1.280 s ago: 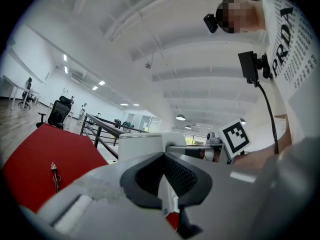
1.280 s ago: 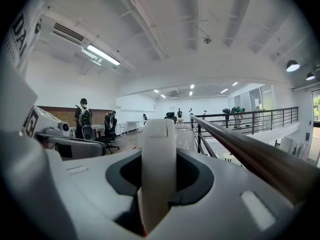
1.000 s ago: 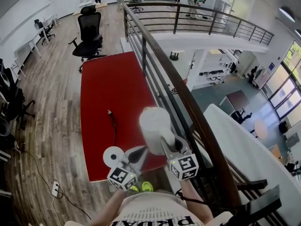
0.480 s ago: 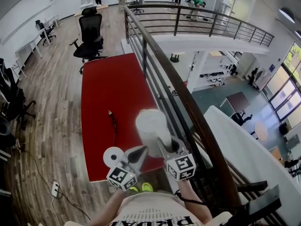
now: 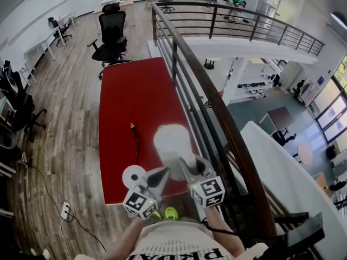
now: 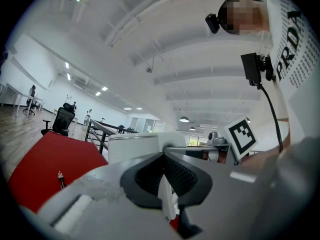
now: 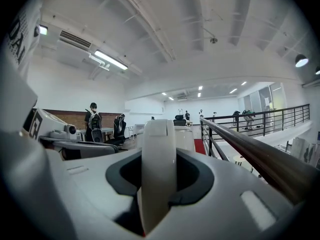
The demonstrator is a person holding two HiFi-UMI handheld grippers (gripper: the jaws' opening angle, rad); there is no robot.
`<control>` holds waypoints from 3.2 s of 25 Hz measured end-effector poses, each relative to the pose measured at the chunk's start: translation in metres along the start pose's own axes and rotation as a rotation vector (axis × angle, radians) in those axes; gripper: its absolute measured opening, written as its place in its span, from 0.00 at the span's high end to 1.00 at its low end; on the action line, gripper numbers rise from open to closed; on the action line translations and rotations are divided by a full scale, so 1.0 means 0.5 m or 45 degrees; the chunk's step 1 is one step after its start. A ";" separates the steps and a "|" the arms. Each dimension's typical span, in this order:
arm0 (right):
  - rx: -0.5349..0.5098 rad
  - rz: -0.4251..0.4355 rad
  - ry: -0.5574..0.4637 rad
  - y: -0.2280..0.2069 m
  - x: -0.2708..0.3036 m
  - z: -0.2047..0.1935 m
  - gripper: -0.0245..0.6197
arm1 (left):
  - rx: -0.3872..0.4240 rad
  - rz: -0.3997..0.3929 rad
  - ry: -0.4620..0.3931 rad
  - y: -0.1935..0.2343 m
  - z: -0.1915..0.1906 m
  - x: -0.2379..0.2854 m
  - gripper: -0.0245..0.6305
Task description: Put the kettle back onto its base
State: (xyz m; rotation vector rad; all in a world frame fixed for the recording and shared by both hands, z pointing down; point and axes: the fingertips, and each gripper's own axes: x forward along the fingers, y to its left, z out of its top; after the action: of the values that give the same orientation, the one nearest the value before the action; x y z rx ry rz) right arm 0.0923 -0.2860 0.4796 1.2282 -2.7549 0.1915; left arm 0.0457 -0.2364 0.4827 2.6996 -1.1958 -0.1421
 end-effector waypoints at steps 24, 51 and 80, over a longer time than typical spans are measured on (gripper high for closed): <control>-0.039 0.260 0.028 0.176 0.136 0.027 0.77 | -0.024 0.251 -0.029 0.132 0.030 -0.146 0.97; 0.027 0.450 0.109 0.375 0.279 -0.039 0.77 | -0.069 0.523 0.011 0.292 -0.012 -0.371 0.97; -0.015 0.419 0.055 0.413 0.236 -0.140 0.77 | -0.173 0.451 0.036 0.290 -0.076 -0.404 0.97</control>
State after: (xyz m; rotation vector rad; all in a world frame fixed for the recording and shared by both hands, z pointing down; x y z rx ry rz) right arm -0.1359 -0.2240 0.5538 0.7498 -2.8968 0.2272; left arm -0.1885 -0.1773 0.5522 2.3247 -1.5687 -0.1288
